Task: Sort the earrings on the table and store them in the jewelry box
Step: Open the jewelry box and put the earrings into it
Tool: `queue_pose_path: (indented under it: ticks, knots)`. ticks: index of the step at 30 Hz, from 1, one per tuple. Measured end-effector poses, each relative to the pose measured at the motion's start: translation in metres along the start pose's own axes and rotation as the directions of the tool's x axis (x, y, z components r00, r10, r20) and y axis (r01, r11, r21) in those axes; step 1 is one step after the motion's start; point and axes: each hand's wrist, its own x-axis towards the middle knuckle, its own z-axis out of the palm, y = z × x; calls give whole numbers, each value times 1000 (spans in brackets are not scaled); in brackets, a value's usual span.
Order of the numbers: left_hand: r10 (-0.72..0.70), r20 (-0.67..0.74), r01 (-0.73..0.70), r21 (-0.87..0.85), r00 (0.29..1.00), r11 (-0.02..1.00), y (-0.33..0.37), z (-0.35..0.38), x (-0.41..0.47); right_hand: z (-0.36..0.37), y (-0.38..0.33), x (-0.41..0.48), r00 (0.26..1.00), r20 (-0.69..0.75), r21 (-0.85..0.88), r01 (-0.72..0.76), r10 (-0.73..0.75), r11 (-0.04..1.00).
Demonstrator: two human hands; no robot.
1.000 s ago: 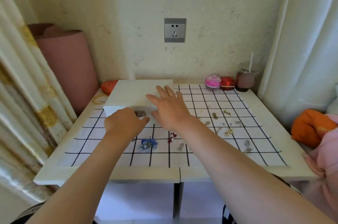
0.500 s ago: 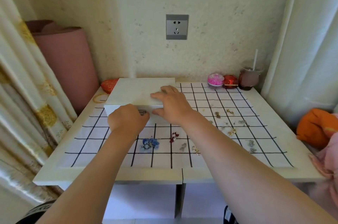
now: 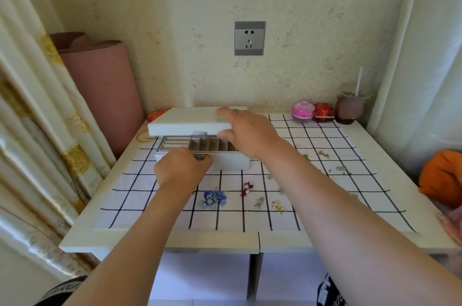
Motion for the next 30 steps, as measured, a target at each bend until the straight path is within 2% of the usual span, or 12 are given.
queue_pose_path:
  ticks: [3,5,6,8,10,12,16,20,22,25,30]
  knots:
    - [29,66,-32,35,997,999,-4,-14,5,-7,0,3,984,-171,34,57,-50,998]
    - [48,40,-49,16,998,999,-6,-30,10,-6,0,6,961,-260,20,102,-93,995]
    - [59,-18,-60,-34,998,998,-7,-38,14,-5,2,8,947,-305,16,115,-105,993]
    - [72,-225,-115,-184,972,976,-11,-49,23,-3,7,13,912,-402,59,112,-79,992]
    - [86,-449,-246,-311,889,918,-14,-52,35,1,13,18,878,-479,149,87,-5,985]
    - [109,-529,-334,-351,842,875,-12,-45,51,4,17,22,857,-510,228,50,75,972]
    - [160,-449,-367,-422,879,829,0,-29,77,12,24,33,842,-494,289,-74,215,954]
    - [223,-386,-414,-531,895,740,11,-23,96,24,35,43,927,-310,305,-115,213,945]
    - [239,-339,-393,-520,910,758,13,-20,105,31,37,51,939,-258,375,-118,226,920]
    - [260,-195,-323,-468,946,822,12,-11,118,41,41,60,945,-152,492,-181,289,851]
    - [263,79,-210,-403,962,891,7,7,120,56,51,64,933,-13,470,-313,360,826]
